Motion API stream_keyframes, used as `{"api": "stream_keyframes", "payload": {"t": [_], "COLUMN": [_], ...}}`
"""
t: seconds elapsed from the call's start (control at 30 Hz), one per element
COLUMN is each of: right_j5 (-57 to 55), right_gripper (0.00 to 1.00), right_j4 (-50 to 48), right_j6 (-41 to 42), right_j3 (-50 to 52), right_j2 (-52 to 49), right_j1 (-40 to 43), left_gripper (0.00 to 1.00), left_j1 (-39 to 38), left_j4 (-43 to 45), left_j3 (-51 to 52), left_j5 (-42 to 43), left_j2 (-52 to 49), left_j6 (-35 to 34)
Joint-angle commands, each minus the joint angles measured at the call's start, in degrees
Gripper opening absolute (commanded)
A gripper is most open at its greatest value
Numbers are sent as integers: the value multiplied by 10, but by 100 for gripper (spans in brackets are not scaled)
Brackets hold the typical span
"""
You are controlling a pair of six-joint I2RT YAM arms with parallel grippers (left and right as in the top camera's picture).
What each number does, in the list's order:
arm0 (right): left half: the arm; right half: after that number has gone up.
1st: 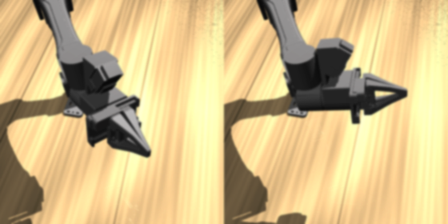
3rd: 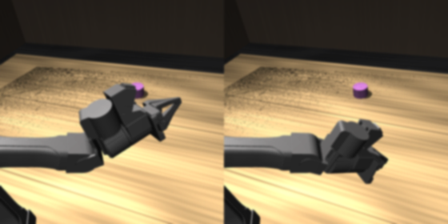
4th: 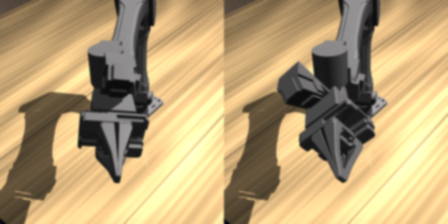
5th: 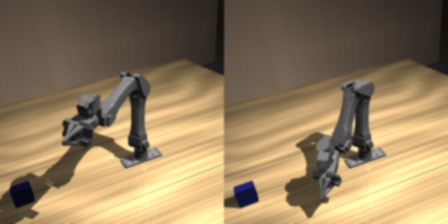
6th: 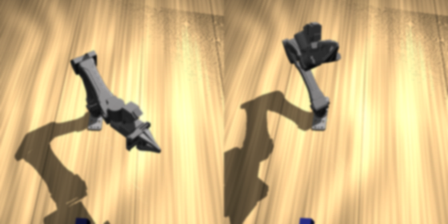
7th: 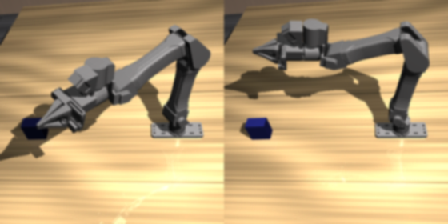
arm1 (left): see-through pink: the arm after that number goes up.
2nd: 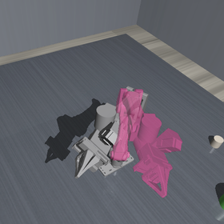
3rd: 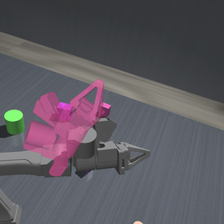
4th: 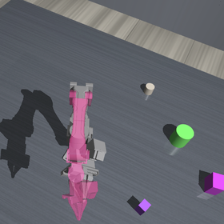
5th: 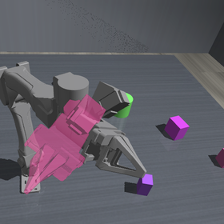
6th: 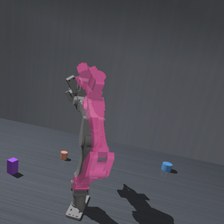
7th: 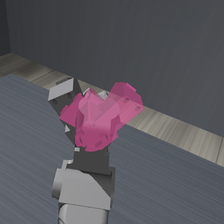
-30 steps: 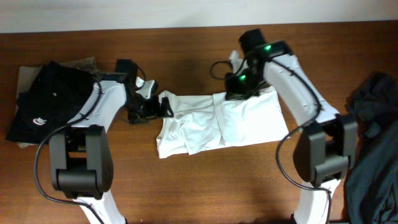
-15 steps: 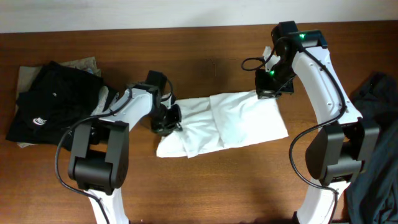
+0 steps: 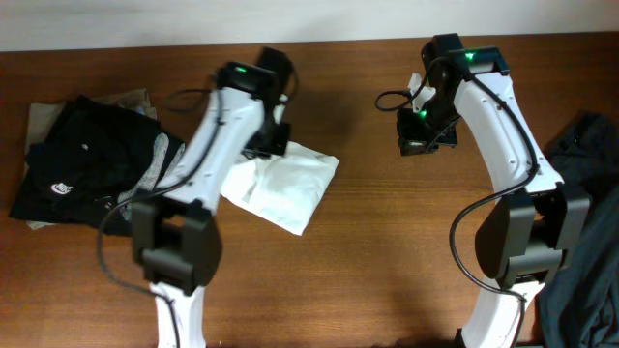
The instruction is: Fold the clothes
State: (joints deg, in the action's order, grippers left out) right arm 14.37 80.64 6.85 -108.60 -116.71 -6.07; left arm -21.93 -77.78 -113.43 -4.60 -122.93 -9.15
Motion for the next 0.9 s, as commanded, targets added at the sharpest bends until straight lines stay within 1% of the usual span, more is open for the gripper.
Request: {"api": "stream_keyframes", "payload": {"t": [0.0,0.03,0.07,0.1,0.13,0.2,0.27,0.3,0.33,0.37,0.43,0.47,0.5,0.53,0.57,0.67,0.7,0.77,0.8,0.83,0.87], "right_j5": [-5,-5,-5,-5,-5,-5,-5,-5,-5,-9,-27,-37,-37,-37,-36,-3,2,2,2,3,4], "right_gripper": [4,4,4,4,4,4,5,5,5,5,5,5,5,6,6,6,5,5,5,5,5], "right_j4": [2,2,2,2,2,2,0,-3,-5,-7,-2,-2,-3,-4,-5,-2,0,0,-1,0,2], "right_j6": [-7,-7,-7,-7,-7,-7,-7,-7,-7,-7,-6,-2,8,12,23,26,26,26,26,26,25], "right_j3": [-6,-6,-6,-6,-6,-6,-6,-6,-6,-6,-6,-6,-6,-6,-6,-6,-6,-6,-6,-6,-6], "right_j2": [10,10,10,10,10,10,10,10,10,10,10,10,10,10,10,10,10,10,10,10,10], "right_j1": [2,2,2,2,2,2,2,2,2,2,2,8,16,32,53,108,124,133,133,132,132], "left_gripper": [1,4,30,80,99,99,99,99,99,99,99,80,54,24,0,0,0,1,1,0,1], "left_j1": [-49,-64,-83,-96,-107,-115,-102,-86,-77,-57,-26,-8,5,23,41,52,48,28,-3,-31,-48], "left_j4": [16,14,12,11,5,-46,-98,-147,-169,-190,-189,-187,-180,-160,-110,31,74,90,95,90,80], "left_j3": [10,10,10,9,7,-17,-67,-129,-163,-231,-282,-283,-275,-254,-213,-84,-37,-11,-11,-13,-15], "left_j5": [-12,-11,-7,-9,-13,-39,-58,-58,-58,-56,-75,-83,-78,-53,-9,73,124,281,370,403,392], "left_j2": [-72,-81,-84,-83,-82,-82,-82,-82,-82,-79,-66,-66,-69,-74,-80,-84,-84,-84,-83,-83,-83], "left_j6": [1,-2,-2,-2,-2,-2,-2,-2,-2,-1,-2,-1,-2,-2,-1,26,27,49,69,85,92]}}
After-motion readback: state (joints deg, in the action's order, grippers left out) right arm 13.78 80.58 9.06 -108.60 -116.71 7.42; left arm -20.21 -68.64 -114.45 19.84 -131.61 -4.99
